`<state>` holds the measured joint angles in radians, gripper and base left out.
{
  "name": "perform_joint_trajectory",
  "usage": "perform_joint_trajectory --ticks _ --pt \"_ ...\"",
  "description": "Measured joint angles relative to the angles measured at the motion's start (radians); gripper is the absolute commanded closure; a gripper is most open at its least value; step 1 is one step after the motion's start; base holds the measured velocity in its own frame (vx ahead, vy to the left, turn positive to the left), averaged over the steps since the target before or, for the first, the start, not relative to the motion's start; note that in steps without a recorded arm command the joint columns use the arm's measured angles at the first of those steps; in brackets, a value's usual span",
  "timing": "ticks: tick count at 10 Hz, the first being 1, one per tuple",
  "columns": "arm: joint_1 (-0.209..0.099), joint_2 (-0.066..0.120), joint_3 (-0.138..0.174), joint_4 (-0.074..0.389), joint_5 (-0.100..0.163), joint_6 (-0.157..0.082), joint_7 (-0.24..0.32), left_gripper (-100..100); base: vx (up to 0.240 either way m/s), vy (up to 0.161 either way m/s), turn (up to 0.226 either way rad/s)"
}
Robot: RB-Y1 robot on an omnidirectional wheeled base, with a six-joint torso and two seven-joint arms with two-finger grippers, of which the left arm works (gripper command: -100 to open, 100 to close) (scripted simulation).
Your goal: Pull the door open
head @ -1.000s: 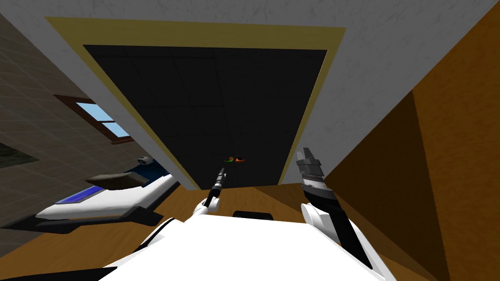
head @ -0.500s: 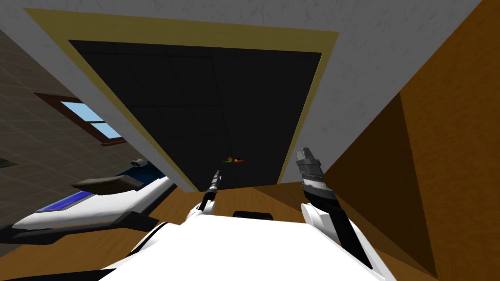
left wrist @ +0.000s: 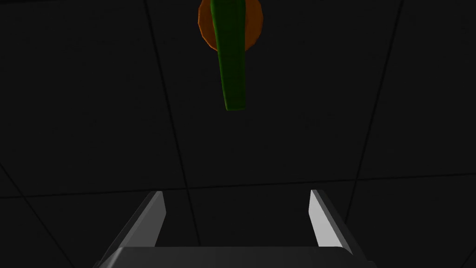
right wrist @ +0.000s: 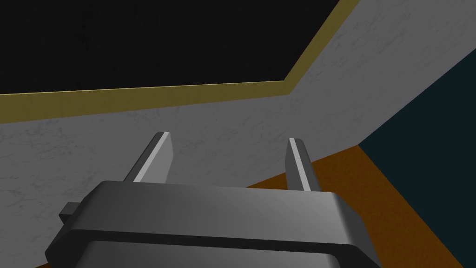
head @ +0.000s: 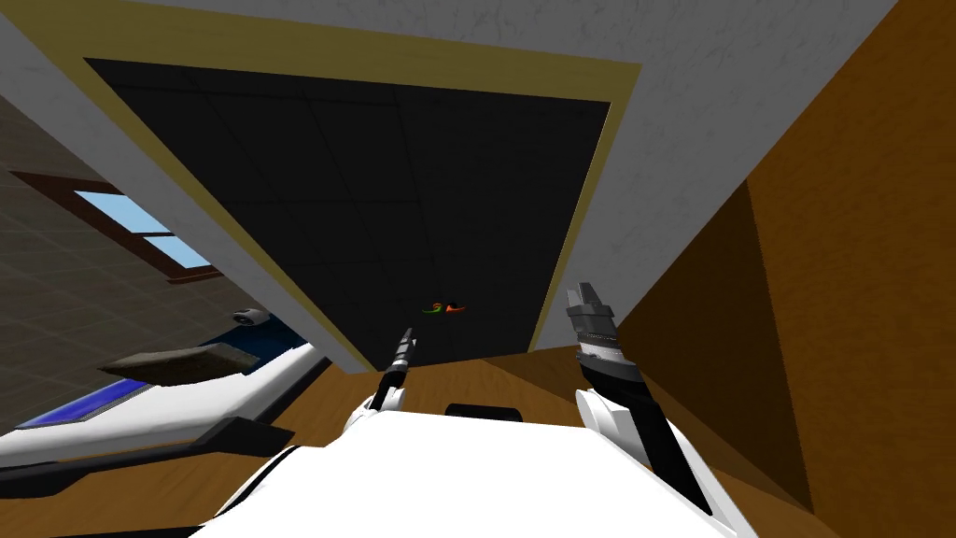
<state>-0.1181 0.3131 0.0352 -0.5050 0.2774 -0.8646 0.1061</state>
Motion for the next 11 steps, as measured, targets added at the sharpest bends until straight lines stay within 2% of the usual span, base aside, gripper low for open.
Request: perform_joint_trajectory --ticks 1,2,3,4,7,9,10,11 --pt "-0.014 0.000 0.002 0.033 -0.001 -0.020 0.004 -100 0.000 0.000 0.000" --pt "-0.017 0.001 0.003 0.050 -0.002 -0.027 0.007 -100 0.023 0.018 -0.126" --pt "-0.013 0.004 0.021 0.063 -0.003 -0.030 0.006 -100 0.048 0.032 -0.137" --pt "0.030 0.005 0.048 -0.003 -0.004 0.000 -0.004 -100 0.033 0.028 -0.013" --pt "0.001 0.013 0.064 0.071 -0.009 -0.029 0.005 -100 0.021 0.024 -0.060" --pt "0.000 0.015 0.103 0.094 -0.017 -0.037 0.004 -100 0.073 0.095 -0.145" --pt "0.002 0.014 0.121 0.094 -0.024 -0.039 0.005 -100 0.124 0.134 -0.211" --pt "0.007 0.005 0.137 0.077 -0.032 -0.033 0.002 -100 0.130 0.146 -0.240"
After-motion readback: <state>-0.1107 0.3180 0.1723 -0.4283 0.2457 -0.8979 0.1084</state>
